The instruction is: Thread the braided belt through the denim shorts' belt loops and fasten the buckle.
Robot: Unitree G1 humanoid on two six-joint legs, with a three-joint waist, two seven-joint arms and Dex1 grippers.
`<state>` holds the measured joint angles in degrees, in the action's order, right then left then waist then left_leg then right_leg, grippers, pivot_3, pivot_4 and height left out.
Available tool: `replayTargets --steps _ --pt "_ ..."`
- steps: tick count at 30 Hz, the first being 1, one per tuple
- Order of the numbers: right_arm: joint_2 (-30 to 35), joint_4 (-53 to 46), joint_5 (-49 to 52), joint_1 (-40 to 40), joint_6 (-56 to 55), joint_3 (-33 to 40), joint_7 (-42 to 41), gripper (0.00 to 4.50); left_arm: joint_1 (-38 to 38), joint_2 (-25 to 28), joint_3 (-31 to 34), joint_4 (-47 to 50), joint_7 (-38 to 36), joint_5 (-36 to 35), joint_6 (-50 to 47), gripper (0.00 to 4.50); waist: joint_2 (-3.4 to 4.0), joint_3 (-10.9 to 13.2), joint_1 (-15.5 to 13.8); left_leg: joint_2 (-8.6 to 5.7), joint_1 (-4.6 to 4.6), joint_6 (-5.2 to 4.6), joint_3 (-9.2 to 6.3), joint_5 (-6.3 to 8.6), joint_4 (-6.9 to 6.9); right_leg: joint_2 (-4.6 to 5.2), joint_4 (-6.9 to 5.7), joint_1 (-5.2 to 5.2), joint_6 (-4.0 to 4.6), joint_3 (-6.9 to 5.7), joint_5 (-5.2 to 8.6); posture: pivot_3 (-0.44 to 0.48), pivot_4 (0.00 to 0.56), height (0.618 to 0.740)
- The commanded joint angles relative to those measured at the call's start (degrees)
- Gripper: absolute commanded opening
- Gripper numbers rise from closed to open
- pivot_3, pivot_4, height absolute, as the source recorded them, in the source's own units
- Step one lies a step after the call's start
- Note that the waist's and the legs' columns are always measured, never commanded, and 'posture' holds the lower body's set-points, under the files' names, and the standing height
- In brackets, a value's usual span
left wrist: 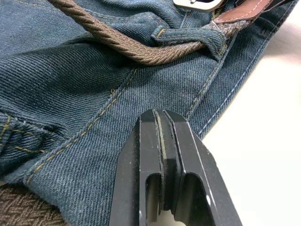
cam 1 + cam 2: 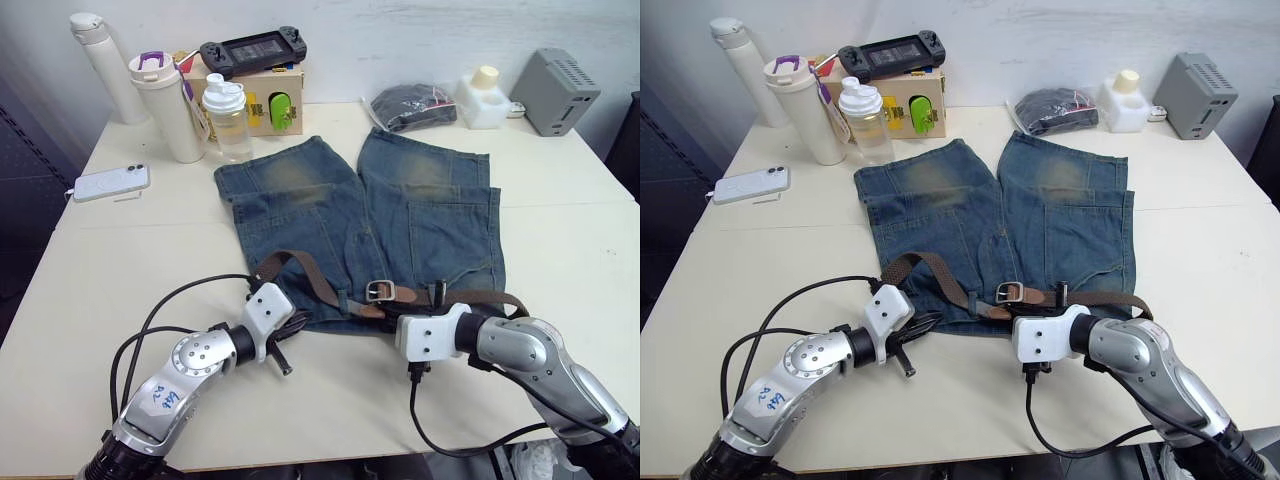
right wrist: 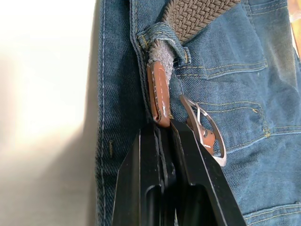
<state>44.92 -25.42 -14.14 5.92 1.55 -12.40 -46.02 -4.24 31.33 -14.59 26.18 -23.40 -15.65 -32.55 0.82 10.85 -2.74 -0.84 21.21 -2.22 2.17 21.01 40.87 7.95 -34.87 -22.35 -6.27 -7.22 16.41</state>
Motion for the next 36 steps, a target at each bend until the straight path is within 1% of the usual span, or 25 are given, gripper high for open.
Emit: replayTargets --steps 1,12,14,15,16,21,30,33,36 --pt "0.67 -2.09 1.35 -0.8 -0.38 1.15 -1.18 0.0 1.76 0.34 -0.42 -3.37 0.18 2.45 -3.31 0.1 0.0 0.0 0.0 0.0 0.0 0.0 0.0 0.0 0.0 0.0 0.0 0.0 0.0 0.0 0.0 0.0 0.15 0.69" --pt "-1.25 -1.17 0.7 -0.12 -0.06 0.31 -0.27 0.0 1.59 0.01 -0.14 -3.48 0.26 2.53 -3.61 0.1 0.0 0.0 -0.01 0.0 0.0 0.0 0.0 0.0 0.0 0.0 0.0 -0.01 0.0 0.0 0.0 0.0 0.15 0.69" --pt "-1.19 -1.13 0.57 0.08 0.1 0.4 -0.34 0.75 1.56 0.02 -0.07 -3.51 0.36 2.62 -3.61 0.0 0.0 0.0 -0.01 0.0 0.0 0.0 0.0 0.0 0.0 0.0 0.0 -0.01 0.0 0.0 0.0 0.0 0.15 0.69" --pt "-1.15 -1.02 0.54 0.08 0.03 0.42 -0.35 1.0 1.52 0.01 -0.05 -3.56 0.39 2.65 -3.62 0.0 0.0 0.0 -0.02 0.0 0.0 0.0 0.0 0.0 0.0 0.0 0.0 -0.01 0.01 0.0 0.0 0.0 0.15 0.69" --pt "-1.14 -0.94 0.43 0.03 -0.18 0.44 -0.21 1.36 1.49 -0.03 -0.07 -3.57 0.42 2.67 -3.64 0.0 0.0 0.0 -0.03 0.0 0.01 0.0 0.0 0.0 0.0 0.0 0.0 -0.01 0.0 0.0 0.0 0.0 0.15 0.69" --pt "-0.84 -1.31 0.41 0.3 -0.45 0.71 -0.19 3.79 1.39 -0.2 -0.14 -3.7 0.41 2.79 -3.72 0.0 0.0 0.0 -0.1 0.0 0.02 0.0 0.0 0.0 0.0 0.01 0.0 -0.01 0.01 0.0 0.0 0.0 0.15 0.69" --pt "-0.73 -2.91 1.36 0.66 0.25 1.65 -0.56 3.79 1.48 -0.23 -0.18 -3.71 0.27 2.97 -3.88 0.0 0.0 0.0 -0.14 0.0 0.01 0.0 0.0 0.0 0.01 0.02 0.0 -0.01 0.01 0.0 0.0 0.0 0.15 0.69" --pt "-0.78 -3.15 1.52 0.68 0.51 1.65 -0.61 3.03 1.55 -0.24 -0.22 -3.67 0.26 2.95 -3.92 0.0 0.0 0.0 -0.15 0.0 0.01 0.0 0.0 0.0 0.01 0.02 0.0 -0.01 0.0 0.0 0.0 0.0 0.15 0.69" --pt "-0.73 -3.38 1.53 0.62 0.73 1.59 -0.69 1.68 1.52 -0.27 -0.27 -3.7 0.23 2.95 -3.94 0.0 0.0 0.0 -0.15 0.0 0.02 0.0 -0.01 0.0 0.01 0.02 0.0 -0.01 0.01 0.0 0.0 0.0 0.15 0.69"
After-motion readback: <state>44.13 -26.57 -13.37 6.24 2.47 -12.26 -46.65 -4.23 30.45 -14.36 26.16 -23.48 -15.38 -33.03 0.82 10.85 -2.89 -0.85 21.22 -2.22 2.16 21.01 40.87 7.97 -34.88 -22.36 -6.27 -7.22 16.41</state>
